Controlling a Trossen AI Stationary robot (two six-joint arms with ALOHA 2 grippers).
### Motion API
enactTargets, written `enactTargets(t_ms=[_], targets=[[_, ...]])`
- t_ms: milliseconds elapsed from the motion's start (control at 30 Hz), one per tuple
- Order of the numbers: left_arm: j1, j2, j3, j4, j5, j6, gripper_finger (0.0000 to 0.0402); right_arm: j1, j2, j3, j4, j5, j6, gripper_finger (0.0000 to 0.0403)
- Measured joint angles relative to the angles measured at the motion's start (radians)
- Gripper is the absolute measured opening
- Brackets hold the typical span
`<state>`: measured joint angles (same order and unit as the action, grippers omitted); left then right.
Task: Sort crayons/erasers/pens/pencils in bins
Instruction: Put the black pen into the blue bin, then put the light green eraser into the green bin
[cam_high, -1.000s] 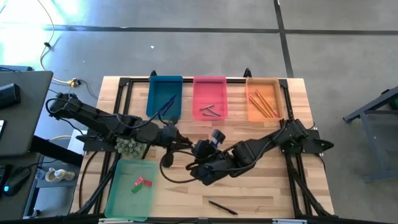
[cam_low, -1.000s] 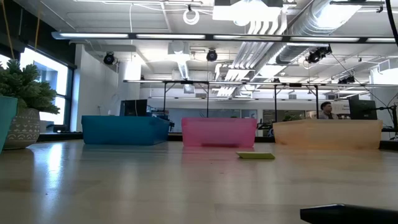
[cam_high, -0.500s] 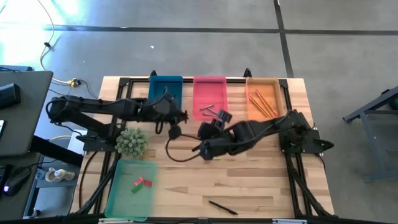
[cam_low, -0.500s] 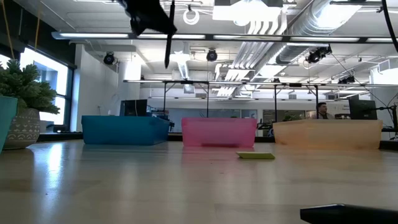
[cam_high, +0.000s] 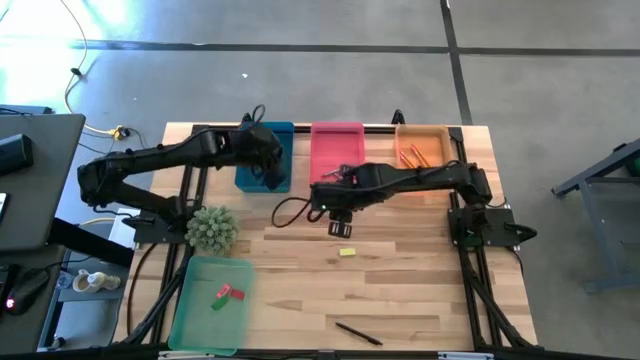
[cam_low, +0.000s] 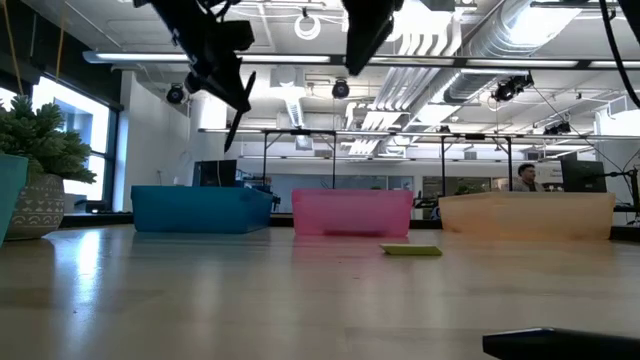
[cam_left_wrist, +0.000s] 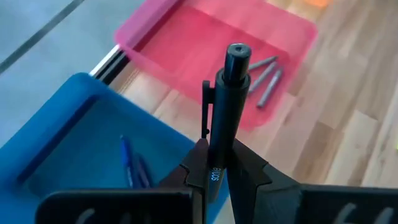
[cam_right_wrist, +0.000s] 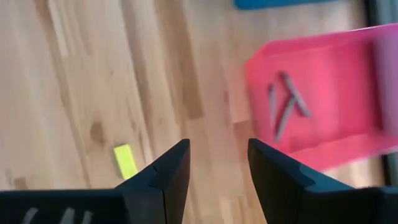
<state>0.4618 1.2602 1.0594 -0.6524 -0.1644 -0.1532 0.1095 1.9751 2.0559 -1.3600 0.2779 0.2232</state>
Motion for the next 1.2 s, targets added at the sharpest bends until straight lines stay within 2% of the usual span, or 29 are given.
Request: enactTargets(t_ms=[233,567,700,867,1033,1200], targets=[[0.091,0.039,0.0,-0.039,0.007,-0.001,0.0021,-0.057,0.0,-0.142,0.142,-0.186,-0.087,0.0154],[0.148,0.197,0.0,-0.059,0.046,0.008,0.0024,-0.07,0.0,-0.354,0.299,-0.314,-0.095,0.0154],[0.159,0.228,-0.001,-0.06,0.062,0.008,0.0041,-0.07,0.0,-0.425,0.381,-0.415,-0.08,0.0154],[0.172,0.235,-0.001,-0.058,0.078,0.023,0.0084,-0.067,0.0,-0.506,0.47,-0.508,-0.082,0.0154],[0.182,0.235,0.0,-0.064,0.078,0.026,0.0139,-0.041,0.0,-0.568,0.502,-0.502,-0.093,0.0154],[0.182,0.228,0.0,-0.096,0.096,0.026,0.018,0.021,0.0,-0.58,0.525,-0.402,-0.133,0.0154]])
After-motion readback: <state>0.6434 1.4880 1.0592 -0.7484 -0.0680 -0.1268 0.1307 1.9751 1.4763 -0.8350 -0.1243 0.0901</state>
